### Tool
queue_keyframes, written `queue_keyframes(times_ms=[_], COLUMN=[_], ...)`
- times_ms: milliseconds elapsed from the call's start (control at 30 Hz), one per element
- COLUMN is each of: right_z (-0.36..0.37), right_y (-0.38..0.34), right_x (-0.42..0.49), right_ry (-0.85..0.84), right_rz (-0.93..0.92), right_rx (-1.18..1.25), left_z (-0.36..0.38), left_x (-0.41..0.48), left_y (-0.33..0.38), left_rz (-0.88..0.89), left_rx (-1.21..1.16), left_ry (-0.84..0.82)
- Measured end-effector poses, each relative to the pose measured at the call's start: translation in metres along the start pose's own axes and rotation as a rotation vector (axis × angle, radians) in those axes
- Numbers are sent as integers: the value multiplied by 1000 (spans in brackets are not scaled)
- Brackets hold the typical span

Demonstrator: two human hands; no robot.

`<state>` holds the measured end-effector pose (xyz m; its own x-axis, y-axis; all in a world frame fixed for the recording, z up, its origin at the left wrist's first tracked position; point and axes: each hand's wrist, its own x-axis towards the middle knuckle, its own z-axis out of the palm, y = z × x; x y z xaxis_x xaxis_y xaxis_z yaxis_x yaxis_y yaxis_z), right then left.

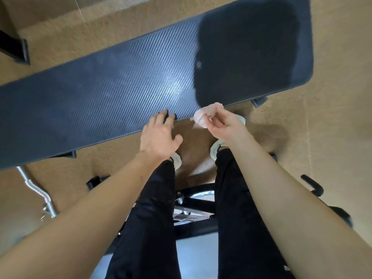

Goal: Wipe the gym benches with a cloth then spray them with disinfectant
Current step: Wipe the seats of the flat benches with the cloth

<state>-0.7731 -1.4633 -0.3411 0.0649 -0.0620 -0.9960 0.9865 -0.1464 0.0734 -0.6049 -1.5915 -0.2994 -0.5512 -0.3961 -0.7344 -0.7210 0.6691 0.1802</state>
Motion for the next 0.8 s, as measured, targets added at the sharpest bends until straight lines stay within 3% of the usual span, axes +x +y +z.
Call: queue_keyframes(times_ms=[200, 600, 800], right_z=[-10, -59, -72], right_y=[-44, -144, -179], right_x=[3, -23, -30], right_ry=[77, 93, 1], right_rz=[8, -72, 74], right_rx=[72, 153, 172], left_z=[-6, 0, -11], left_x=[35, 40, 57], left_y=[62, 120, 178], left_rz=[154, -47, 46], left_rx=[72, 113, 117], left_ry=[-71, -96, -26])
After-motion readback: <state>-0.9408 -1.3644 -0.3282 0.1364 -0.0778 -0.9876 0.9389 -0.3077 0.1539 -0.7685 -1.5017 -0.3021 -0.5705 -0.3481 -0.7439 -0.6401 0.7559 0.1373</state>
